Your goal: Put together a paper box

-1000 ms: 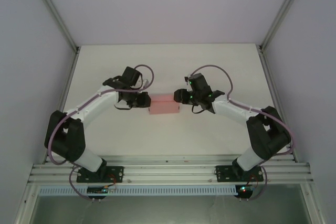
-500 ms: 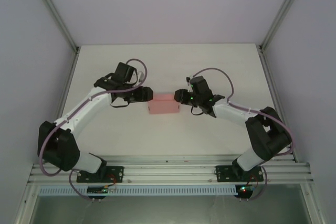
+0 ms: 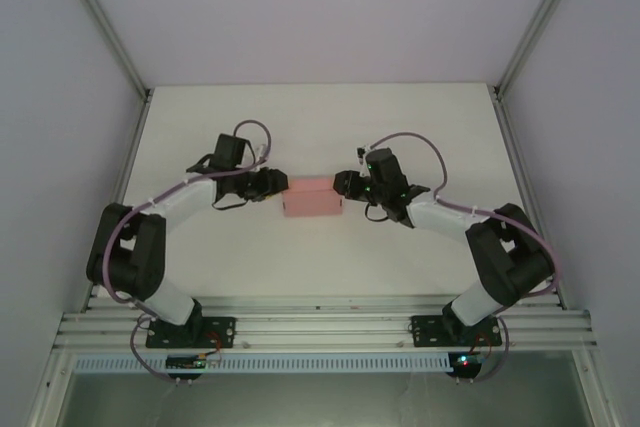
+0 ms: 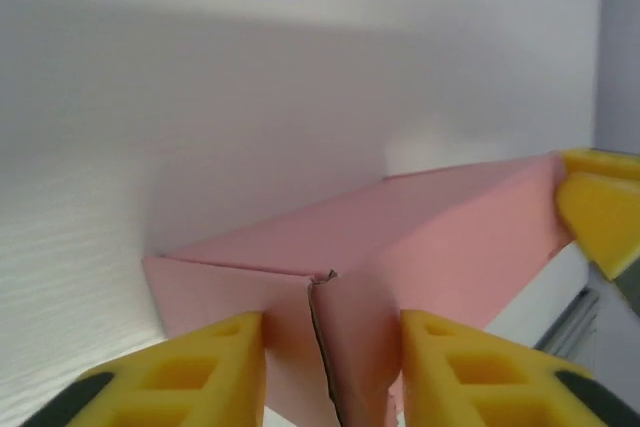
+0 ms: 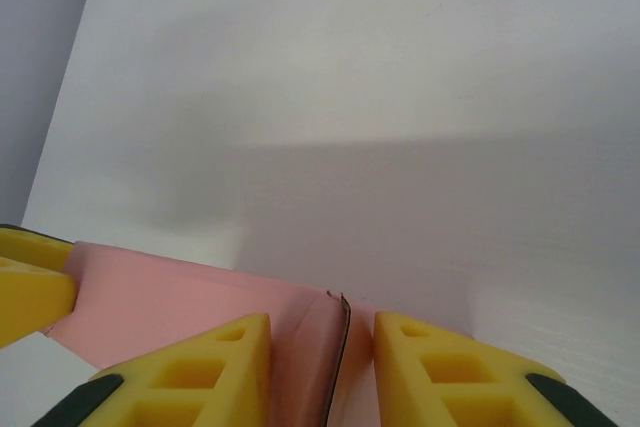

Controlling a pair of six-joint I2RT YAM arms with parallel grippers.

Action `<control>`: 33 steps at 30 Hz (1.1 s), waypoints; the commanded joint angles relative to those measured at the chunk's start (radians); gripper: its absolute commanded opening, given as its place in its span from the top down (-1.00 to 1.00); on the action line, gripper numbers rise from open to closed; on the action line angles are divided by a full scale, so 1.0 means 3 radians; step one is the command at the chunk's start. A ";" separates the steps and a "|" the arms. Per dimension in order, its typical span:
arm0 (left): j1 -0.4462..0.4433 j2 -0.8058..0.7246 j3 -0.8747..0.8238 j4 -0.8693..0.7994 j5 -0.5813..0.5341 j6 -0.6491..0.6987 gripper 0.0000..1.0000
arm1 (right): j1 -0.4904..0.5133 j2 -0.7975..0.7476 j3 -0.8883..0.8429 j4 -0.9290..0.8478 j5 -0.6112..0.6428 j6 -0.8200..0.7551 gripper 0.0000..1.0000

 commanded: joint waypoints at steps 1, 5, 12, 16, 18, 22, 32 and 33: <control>-0.0036 0.0107 -0.0414 0.0557 0.0173 -0.0106 0.68 | -0.0041 0.0276 -0.0387 -0.0386 -0.0281 -0.0036 0.48; -0.0040 0.0179 -0.0737 0.0989 0.0169 -0.0116 1.00 | -0.0098 0.0368 -0.0542 0.0011 -0.0550 -0.0265 0.55; -0.0050 0.0122 -0.1079 0.1232 0.0008 -0.0038 1.00 | -0.0094 0.0489 -0.0803 0.0522 -0.0603 -0.0580 0.91; -0.0050 0.0177 -0.1014 0.1086 -0.0037 0.0043 1.00 | -0.0144 0.0558 -0.0800 0.0626 -0.0697 -0.0437 0.92; -0.0050 0.0209 -0.0945 0.1019 -0.0035 0.0044 1.00 | -0.0167 0.0570 -0.0761 0.0616 -0.0756 -0.0344 0.92; -0.0050 0.0200 -0.0826 0.0835 -0.0119 0.0036 0.97 | -0.0178 0.0477 -0.0652 0.0447 -0.0762 -0.0201 0.85; -0.0055 0.0096 -0.0140 -0.0067 -0.0548 0.0152 -0.05 | -0.0266 0.0205 0.0239 -0.1095 -0.0573 -0.0232 0.17; -0.0055 0.0091 -0.0071 -0.0100 -0.0539 0.0159 -0.09 | -0.0279 0.0215 0.0344 -0.1193 -0.0575 -0.0236 0.10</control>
